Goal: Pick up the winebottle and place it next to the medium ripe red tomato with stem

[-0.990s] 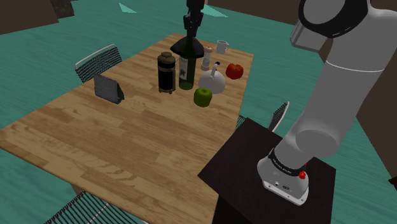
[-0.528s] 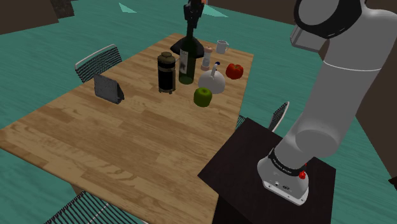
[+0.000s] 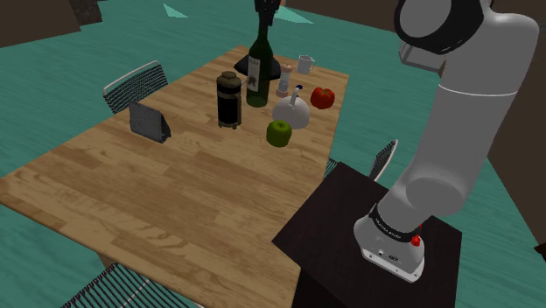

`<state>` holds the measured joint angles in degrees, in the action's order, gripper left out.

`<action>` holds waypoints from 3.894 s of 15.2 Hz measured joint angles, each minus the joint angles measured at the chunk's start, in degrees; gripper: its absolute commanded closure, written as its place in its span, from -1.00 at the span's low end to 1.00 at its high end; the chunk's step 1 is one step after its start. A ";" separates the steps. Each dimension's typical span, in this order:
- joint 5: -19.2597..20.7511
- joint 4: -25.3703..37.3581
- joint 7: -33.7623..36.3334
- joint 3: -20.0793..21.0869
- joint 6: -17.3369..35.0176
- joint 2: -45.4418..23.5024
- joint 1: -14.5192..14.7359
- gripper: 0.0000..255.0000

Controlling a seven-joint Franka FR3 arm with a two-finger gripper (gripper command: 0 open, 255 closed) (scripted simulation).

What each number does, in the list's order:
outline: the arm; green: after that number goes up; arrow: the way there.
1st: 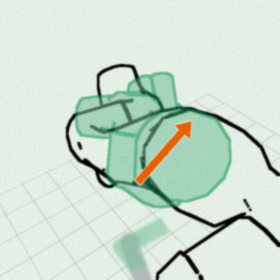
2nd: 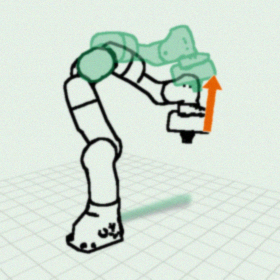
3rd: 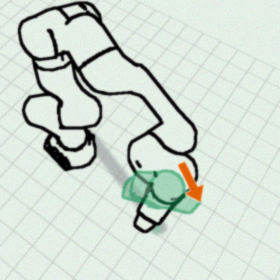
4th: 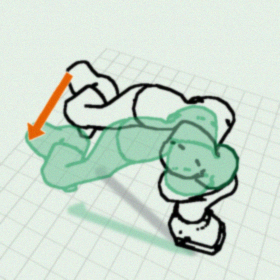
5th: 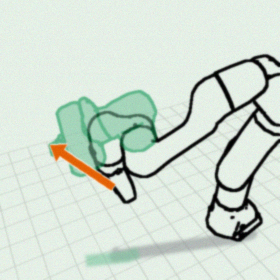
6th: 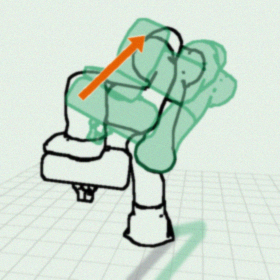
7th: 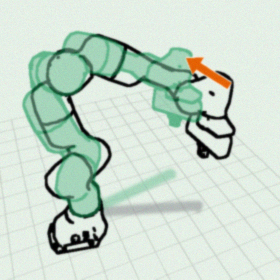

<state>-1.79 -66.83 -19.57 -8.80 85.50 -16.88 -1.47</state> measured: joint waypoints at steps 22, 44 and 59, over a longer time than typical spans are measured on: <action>-2.16 -7.45 -26.28 -9.93 1.60 5.58 -16.40 1.00; -10.42 11.34 -47.27 -15.50 -2.17 -11.10 -35.58 1.00; -8.56 -8.26 -47.58 -15.66 12.56 -6.22 -31.93 1.00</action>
<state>-10.35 -75.09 -67.16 -24.47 98.06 -23.10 -33.40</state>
